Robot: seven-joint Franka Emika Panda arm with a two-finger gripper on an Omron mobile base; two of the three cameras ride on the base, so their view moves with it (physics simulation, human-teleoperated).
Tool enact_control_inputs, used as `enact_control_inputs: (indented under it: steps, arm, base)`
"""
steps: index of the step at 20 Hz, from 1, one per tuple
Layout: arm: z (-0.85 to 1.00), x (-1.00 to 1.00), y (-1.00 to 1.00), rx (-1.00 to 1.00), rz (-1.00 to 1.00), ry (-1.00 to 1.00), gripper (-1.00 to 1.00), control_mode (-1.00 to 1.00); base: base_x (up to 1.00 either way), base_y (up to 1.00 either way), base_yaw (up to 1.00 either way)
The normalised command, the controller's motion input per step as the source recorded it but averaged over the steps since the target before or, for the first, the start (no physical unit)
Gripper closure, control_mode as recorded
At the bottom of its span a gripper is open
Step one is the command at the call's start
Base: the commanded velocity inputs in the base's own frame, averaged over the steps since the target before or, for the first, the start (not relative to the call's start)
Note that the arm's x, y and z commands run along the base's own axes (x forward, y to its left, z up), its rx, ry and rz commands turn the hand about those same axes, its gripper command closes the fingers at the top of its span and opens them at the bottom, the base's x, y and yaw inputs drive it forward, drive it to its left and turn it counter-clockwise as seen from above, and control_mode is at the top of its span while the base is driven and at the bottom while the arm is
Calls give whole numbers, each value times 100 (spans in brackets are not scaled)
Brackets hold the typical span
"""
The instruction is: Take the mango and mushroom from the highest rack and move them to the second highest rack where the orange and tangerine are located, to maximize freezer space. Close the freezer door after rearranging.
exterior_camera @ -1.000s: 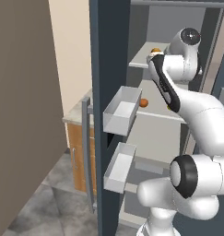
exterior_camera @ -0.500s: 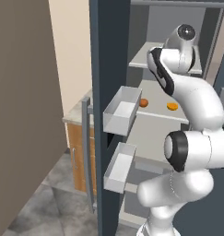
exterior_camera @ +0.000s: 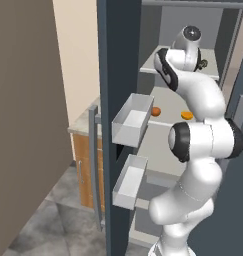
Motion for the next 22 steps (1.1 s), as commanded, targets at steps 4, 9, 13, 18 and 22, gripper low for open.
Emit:
enact_control_inputs:
  steps: [4, 9, 13, 18, 22]
  arm:
    - [-6, 57, -6, 0, 0, 8, -100, -100]
    - [-5, 51, -14, 0, 0, 2, -100, -100]
    - [-5, 43, -17, 0, 0, 0, -100, -100]
    - [-15, 7, 0, 0, 0, 0, -100, -100]
    - [-18, 0, 0, 0, 0, 0, -100, -100]
  base:
    - [0, 0, 0]
    - [0, 0, 0]
    - [0, 0, 0]
    - [0, 0, 0]
    - [0, 0, 0]
